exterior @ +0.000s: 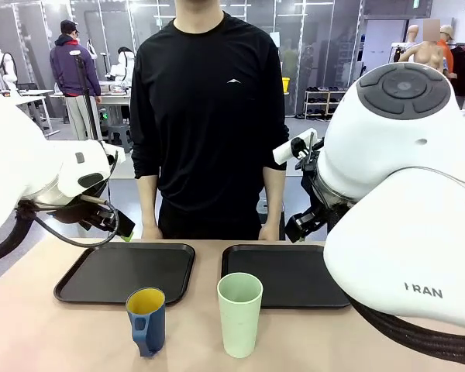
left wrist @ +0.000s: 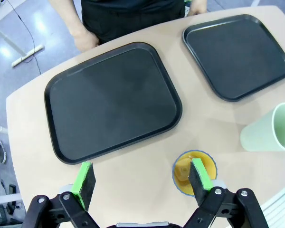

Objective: Sort and store the cups by type.
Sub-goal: Pick up the Reusable plastic cup.

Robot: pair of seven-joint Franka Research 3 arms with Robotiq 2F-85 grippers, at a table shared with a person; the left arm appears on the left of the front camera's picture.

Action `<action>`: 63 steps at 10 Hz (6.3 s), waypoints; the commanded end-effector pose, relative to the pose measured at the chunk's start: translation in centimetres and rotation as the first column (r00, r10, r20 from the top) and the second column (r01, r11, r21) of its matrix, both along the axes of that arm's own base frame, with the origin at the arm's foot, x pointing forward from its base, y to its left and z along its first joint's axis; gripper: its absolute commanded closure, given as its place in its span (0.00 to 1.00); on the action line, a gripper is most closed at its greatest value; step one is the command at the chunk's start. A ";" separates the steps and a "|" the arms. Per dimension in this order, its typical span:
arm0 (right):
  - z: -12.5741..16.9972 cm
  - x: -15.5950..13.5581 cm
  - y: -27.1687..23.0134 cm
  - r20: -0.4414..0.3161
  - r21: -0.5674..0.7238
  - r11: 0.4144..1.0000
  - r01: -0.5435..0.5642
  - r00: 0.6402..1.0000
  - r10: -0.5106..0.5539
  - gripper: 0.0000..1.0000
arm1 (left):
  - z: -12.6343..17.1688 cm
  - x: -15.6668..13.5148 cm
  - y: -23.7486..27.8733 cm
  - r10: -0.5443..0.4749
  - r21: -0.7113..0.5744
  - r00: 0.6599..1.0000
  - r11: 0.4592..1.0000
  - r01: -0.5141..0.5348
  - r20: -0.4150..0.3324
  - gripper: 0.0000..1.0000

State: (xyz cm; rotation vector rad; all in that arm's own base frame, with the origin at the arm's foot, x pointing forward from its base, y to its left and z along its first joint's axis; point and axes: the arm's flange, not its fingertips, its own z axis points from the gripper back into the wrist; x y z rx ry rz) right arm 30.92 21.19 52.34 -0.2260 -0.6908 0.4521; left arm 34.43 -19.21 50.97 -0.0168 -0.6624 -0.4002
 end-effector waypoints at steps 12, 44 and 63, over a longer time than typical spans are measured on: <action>-13.0 10.8 -20.7 -0.181 0.073 0.980 0.183 0.969 -0.168 0.00 | -13.0 7.6 21.0 0.258 -0.074 0.959 0.961 -0.268 -0.120 0.00; -10.9 9.2 -17.9 -0.194 -0.045 0.994 -0.096 0.977 0.085 0.00 | -12.2 10.3 19.9 0.280 -0.063 0.951 0.955 -0.291 -0.133 0.00; -11.1 8.4 -14.6 -0.346 -0.079 0.423 -0.903 0.422 0.838 0.00 | -12.2 10.3 19.9 0.280 -0.063 0.951 0.955 -0.291 -0.133 0.00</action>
